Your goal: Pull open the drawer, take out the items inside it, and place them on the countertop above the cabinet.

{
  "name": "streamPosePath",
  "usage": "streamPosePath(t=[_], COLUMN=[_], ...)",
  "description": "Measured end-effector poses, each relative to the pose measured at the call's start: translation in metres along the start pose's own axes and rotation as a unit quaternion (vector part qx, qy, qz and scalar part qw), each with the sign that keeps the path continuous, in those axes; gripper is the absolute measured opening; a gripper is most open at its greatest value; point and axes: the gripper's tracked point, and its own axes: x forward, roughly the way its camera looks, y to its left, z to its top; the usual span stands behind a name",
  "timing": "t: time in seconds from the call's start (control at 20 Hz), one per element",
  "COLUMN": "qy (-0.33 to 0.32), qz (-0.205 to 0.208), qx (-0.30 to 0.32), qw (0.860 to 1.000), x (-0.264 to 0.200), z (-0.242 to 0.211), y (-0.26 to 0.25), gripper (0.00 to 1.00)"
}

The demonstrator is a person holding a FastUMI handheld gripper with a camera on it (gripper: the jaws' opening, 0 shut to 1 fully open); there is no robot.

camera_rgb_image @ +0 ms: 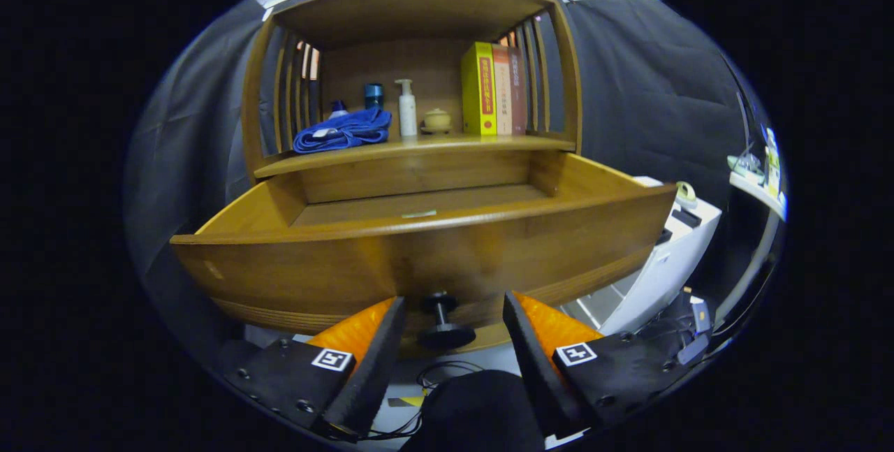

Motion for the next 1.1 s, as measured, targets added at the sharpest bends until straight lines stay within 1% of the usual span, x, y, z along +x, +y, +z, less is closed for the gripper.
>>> streamPosePath(t=[0.15, 0.25, 0.35, 0.5, 0.6, 0.75, 0.85, 0.95, 1.1], qy=[-0.031, -0.053, -0.076, -0.107, -0.115, -0.108, -0.088, -0.052, -0.015], qz=[0.003, 0.002, 0.009, 0.019, 0.024, -0.002, 0.010, 0.020, 0.027], qx=[0.003, 0.009, 0.031, 0.066, 0.074, 0.056, 0.064, 0.073, 0.043], qw=[0.999, 0.999, 0.997, 0.992, 0.990, 0.993, 0.994, 0.996, 0.999], x=[-0.009, -0.014, -0.017, -0.012, -0.003, 0.016, 0.033, 0.049, 0.078], z=[0.036, 0.061, 0.090, 0.138, 0.164, 0.188, 0.199, 0.203, 0.215], y=[-0.001, -0.003, 0.000, 0.001, 0.001, -0.008, 0.006, 0.013, 0.017], gripper=[0.97, 0.97, 0.97, 0.97, 0.97, 0.96, 0.96, 0.96, 0.96])
